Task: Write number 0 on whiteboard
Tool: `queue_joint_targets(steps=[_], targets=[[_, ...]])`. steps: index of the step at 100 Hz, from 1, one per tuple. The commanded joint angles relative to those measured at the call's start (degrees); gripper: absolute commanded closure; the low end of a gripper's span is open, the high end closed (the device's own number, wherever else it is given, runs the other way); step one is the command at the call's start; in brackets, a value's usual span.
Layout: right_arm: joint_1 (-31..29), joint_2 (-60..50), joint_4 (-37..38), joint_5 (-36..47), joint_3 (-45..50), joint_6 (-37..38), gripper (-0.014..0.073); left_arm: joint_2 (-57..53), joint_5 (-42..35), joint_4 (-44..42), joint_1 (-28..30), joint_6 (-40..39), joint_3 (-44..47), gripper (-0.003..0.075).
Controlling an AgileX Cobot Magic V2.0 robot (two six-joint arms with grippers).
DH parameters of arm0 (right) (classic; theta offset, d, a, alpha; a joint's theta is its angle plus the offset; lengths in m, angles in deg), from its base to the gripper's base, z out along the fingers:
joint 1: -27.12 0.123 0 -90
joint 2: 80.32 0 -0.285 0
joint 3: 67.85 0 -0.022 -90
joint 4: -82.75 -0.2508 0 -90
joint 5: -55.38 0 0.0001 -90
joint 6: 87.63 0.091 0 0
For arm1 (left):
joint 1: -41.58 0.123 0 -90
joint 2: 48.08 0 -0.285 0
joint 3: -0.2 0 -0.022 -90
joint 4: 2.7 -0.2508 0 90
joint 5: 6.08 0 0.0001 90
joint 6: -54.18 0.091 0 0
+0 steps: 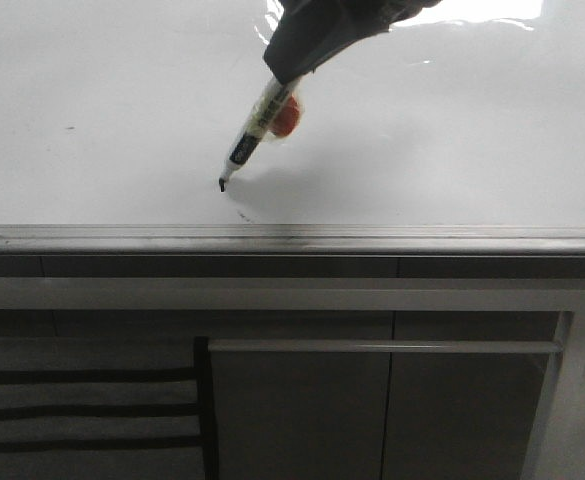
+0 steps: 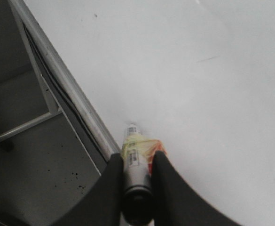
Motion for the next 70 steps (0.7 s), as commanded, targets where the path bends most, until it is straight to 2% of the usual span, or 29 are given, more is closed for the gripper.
queue_joint_targets(steps=[1, 39, 70], targets=[[-1.63, -1.54, 0.89, 4.80, -3.75, -0.22, 0.0668, -0.43, -5.40, 1.27, -0.12, -0.29, -1.78, 0.0415], [-5.98, -1.66, 2.64, -6.77, -7.30, -0.22, 0.0668, -0.43, -5.82, 1.27, -0.12, -0.29, -1.78, 0.0415], [-4.58, -0.20, 2.41, -7.28, -6.54, -0.22, 0.0668, -0.43, -5.82, 1.27, -0.12, -0.29, -1.78, 0.0415]])
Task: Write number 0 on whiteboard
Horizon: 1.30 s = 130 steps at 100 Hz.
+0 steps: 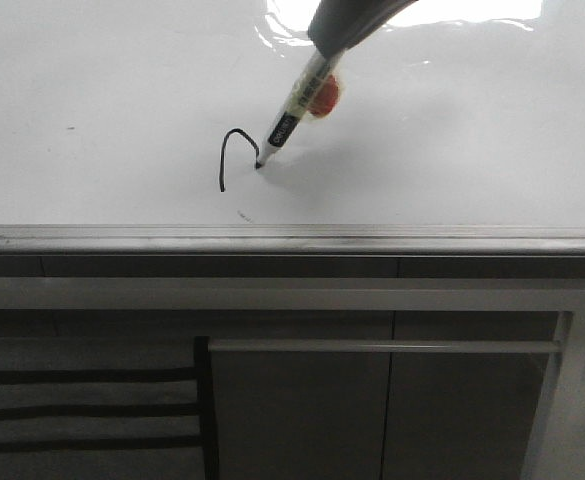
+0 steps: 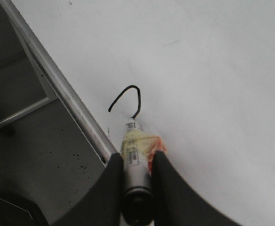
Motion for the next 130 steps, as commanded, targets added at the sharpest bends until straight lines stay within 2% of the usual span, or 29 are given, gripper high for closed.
queue_joint_targets(steps=[1, 57, 130], targets=[[-0.06, -0.32, 1.69, 3.07, -1.35, -0.43, 0.0668, -0.43, -4.63, 1.27, -0.12, -0.29, -1.78, 0.0415], [2.04, 1.05, 0.15, 6.21, -2.45, -1.49, 0.0668, -0.43, -4.63, 1.27, -0.12, -0.29, -1.78, 0.0415], [4.26, -1.88, -2.08, 1.22, -3.07, -4.05, 0.0668, -0.43, -4.53, 1.27, -0.12, -0.29, -1.78, 0.0415]])
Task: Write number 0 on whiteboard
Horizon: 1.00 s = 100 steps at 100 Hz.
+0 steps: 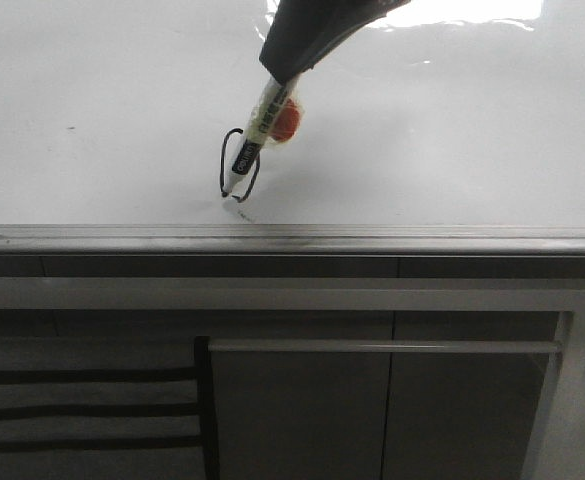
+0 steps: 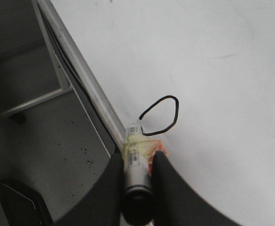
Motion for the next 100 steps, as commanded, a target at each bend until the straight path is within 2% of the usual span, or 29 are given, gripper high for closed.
queue_joint_targets(steps=[1, 25, 37, 53, 71, 100], targets=[[-0.03, -4.02, -0.42, 1.35, -2.08, -0.79, 0.0668, -0.43, -4.42, 1.27, -0.12, -0.29, -1.78, 0.0415], [-0.03, -9.45, -0.42, -8.79, -2.08, -0.79, 0.0668, -0.43, -1.78, -2.41, -0.12, -1.40, -1.78, 0.0418], [-0.03, -10.81, -0.42, -12.38, -1.98, -0.79, 0.0668, -0.32, 1.07, -11.12, -0.40, -8.48, -1.78, 0.0418], [-0.03, -11.51, -0.42, -15.81, -1.89, -0.79, 0.0668, 0.38, 4.68, -22.74, -5.08, -16.78, -1.78, 0.0418], [2.14, -11.63, -0.42, -16.47, -1.89, -1.07, 0.0668, 3.81, 9.68, -21.28, -9.84, -17.17, -1.78, 0.0417], [6.36, -11.63, 0.08, -15.14, -1.89, -1.60, 0.0668, 12.13, 9.12, -20.11, -11.46, -17.18, -1.78, 0.0417]])
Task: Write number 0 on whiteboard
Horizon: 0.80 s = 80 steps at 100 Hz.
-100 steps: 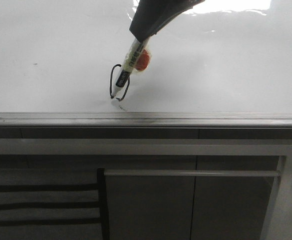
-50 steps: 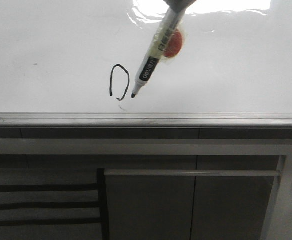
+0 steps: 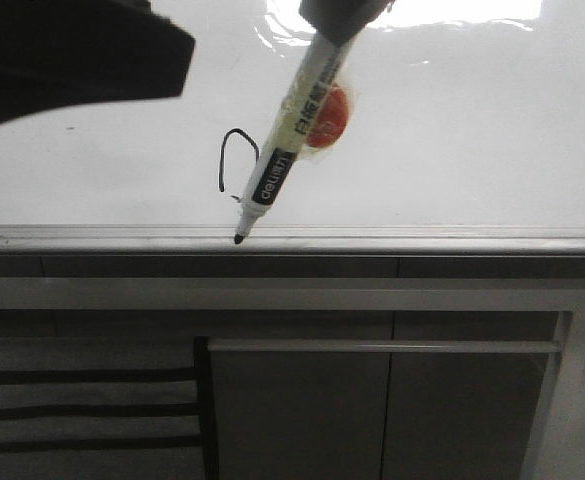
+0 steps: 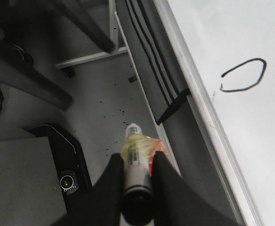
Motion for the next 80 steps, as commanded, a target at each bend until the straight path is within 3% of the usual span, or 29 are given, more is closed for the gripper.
queue_joint_targets(steps=[1, 69, 76, 80], targets=[[0.75, -1.95, -0.37, 3.73, -1.75, -0.60, 0.0668, 2.25, -3.52, 1.45, -0.56, -0.68, -1.78, 0.0417], [3.51, -1.95, -0.29, 4.51, -1.75, -0.70, 0.0668, 13.00, -13.86, 7.40, -0.44, -0.27, -1.78, 0.0419], [3.51, -1.95, -0.29, 4.54, -1.75, -0.70, 0.0668, 13.00, -13.74, 7.40, -0.44, -0.27, -1.78, 0.0448], [3.51, -1.95, -0.29, 4.54, -1.75, -0.70, 0.0668, 13.00, -13.59, 7.40, -0.44, -0.27, -1.78, 0.0502]])
